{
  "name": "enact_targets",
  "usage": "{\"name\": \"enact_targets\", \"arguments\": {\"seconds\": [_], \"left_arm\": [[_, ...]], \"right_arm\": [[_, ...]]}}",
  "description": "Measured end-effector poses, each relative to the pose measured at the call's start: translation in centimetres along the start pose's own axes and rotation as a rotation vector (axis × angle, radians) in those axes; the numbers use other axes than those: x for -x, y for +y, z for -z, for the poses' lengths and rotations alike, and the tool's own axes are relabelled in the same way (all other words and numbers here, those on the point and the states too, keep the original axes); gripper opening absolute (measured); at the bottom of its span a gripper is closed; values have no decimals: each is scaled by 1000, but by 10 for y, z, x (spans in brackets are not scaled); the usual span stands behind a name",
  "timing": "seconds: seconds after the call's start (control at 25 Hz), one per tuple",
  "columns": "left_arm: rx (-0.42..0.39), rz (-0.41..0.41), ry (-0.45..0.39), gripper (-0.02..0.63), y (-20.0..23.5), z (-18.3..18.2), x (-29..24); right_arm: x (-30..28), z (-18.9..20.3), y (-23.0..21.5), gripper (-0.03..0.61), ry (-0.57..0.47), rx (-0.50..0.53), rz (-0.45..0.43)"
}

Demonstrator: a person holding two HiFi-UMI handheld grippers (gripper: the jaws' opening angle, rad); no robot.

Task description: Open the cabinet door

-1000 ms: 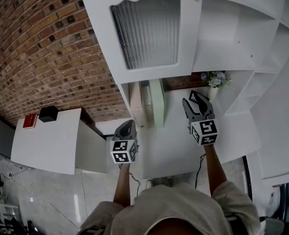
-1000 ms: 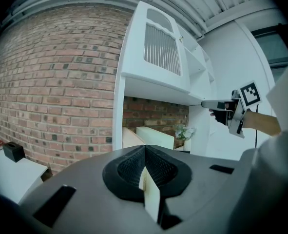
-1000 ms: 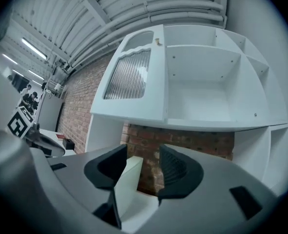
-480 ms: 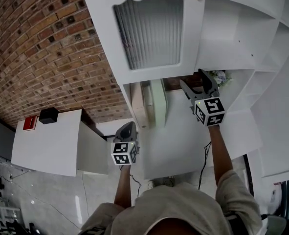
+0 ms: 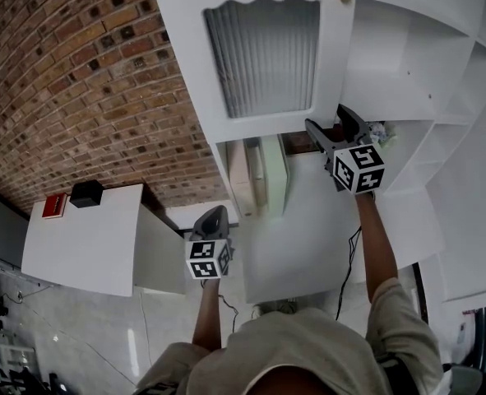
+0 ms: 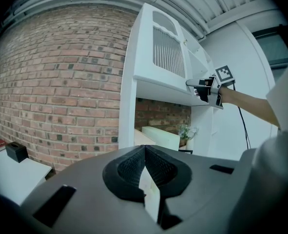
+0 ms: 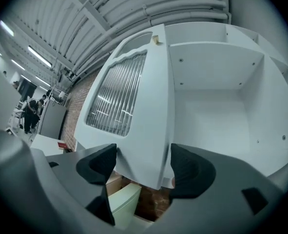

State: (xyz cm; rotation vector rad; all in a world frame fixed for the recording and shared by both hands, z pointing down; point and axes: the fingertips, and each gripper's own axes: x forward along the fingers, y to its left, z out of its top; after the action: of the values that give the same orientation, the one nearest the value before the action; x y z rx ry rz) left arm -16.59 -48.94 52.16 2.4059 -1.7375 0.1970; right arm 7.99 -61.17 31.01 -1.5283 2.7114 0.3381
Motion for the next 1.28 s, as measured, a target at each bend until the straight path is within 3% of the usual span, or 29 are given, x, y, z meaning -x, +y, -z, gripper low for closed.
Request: {"name": "enact_targets", "arguments": {"seconds": [0.76,1.28], "left_arm": [[10,-11,1,26,-8,5,3],[15,-38,9,26,-44,15,35]], "right_arm": [[3,1,4,334,7,-5,38],[43,-10,10,229,-29,-23,26]]}}
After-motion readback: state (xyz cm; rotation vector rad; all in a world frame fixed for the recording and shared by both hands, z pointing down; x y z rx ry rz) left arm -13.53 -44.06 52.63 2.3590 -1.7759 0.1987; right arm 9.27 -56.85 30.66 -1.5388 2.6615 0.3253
